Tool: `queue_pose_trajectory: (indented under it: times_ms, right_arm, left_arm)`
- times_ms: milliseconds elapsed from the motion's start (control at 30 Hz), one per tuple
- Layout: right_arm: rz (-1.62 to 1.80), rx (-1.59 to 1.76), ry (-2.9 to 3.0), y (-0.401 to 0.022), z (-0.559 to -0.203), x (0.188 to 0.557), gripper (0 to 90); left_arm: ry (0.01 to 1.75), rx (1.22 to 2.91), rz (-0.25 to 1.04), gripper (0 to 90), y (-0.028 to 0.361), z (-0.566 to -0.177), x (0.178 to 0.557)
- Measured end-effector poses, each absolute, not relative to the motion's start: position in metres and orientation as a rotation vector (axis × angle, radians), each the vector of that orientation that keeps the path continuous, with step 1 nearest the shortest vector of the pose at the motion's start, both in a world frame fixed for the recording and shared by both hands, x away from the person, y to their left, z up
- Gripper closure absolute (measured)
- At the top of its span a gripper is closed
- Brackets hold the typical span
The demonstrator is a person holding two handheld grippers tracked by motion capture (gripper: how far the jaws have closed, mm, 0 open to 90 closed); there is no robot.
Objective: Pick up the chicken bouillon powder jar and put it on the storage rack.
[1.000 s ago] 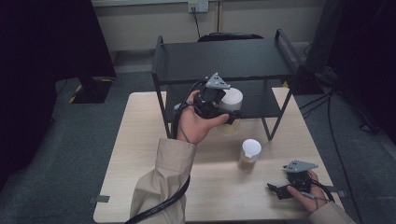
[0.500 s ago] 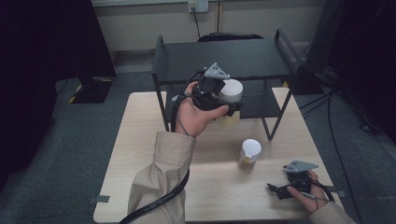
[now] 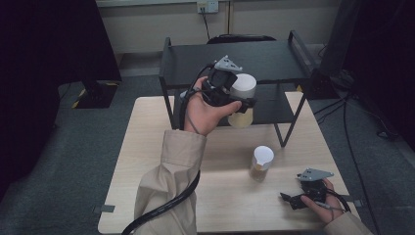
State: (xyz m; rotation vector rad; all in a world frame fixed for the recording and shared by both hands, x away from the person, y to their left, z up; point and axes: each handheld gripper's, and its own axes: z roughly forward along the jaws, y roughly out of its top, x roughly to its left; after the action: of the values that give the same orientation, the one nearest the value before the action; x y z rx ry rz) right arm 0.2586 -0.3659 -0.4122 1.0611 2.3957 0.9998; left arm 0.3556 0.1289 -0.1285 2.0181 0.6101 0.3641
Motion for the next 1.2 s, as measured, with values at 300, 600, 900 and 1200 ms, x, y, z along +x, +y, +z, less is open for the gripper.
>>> queue_pose_trajectory:
  times_ms: [300, 600, 900, 1200]
  right_arm:
    - [1.000, 1.061, 2.396, -0.366, -0.412, 0.258, 0.0]
    - [1.001, 1.061, 2.395, -0.366, -0.412, 0.258, 0.0]
    - [1.000, 1.063, 2.394, -0.367, -0.412, 0.257, 0.0]
    - [1.000, 1.065, 2.393, -0.367, -0.412, 0.257, 0.0]
  left_arm:
    - [0.621, 2.001, 0.383, 34.8, 0.135, -0.109, 0.355]
    - [0.628, 1.987, 0.388, 34.8, 0.137, -0.096, 0.359]
    - [0.641, 1.979, 0.392, 34.8, 0.135, -0.086, 0.364]
    - [0.666, 1.963, 0.409, 34.8, 0.135, -0.073, 0.370]
